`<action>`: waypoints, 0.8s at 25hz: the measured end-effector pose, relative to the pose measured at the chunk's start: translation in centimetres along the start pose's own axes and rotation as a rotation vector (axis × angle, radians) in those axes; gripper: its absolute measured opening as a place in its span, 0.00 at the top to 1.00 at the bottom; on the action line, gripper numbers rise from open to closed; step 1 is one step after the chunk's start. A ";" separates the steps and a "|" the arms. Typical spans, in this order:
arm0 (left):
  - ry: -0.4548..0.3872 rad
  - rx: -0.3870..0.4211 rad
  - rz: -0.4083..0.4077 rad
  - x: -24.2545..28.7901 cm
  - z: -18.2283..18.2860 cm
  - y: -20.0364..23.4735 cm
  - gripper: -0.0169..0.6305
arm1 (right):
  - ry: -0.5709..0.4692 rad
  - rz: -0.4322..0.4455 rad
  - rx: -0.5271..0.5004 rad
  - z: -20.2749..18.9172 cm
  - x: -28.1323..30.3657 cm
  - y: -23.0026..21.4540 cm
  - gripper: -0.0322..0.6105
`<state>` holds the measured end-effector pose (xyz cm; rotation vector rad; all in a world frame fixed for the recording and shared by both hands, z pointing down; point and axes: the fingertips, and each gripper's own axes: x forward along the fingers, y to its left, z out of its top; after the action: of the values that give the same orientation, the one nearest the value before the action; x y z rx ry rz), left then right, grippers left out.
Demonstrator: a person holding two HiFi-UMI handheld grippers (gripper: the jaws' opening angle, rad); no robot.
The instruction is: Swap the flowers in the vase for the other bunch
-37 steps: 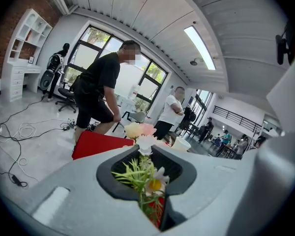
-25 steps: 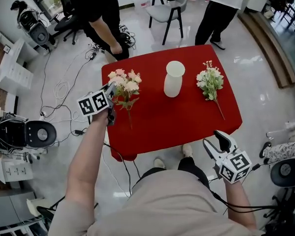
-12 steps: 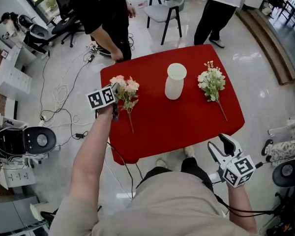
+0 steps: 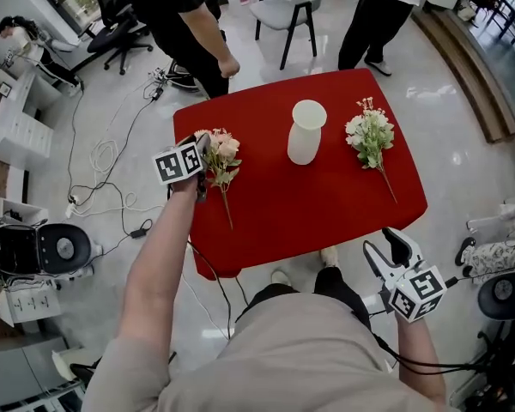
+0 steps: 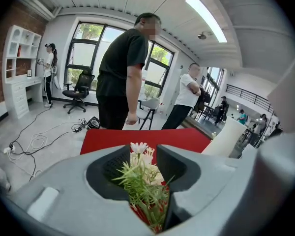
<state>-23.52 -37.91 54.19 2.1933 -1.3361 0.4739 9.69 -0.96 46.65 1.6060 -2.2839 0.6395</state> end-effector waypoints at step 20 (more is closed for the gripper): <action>-0.194 0.177 -0.150 -13.5 0.4 -12.4 0.74 | -0.003 0.146 -0.085 1.1 2.0 1.1 0.60</action>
<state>-18.53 -23.89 43.39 2.5193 -1.2550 0.3411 8.01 -2.83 46.39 1.4136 -2.4124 0.5649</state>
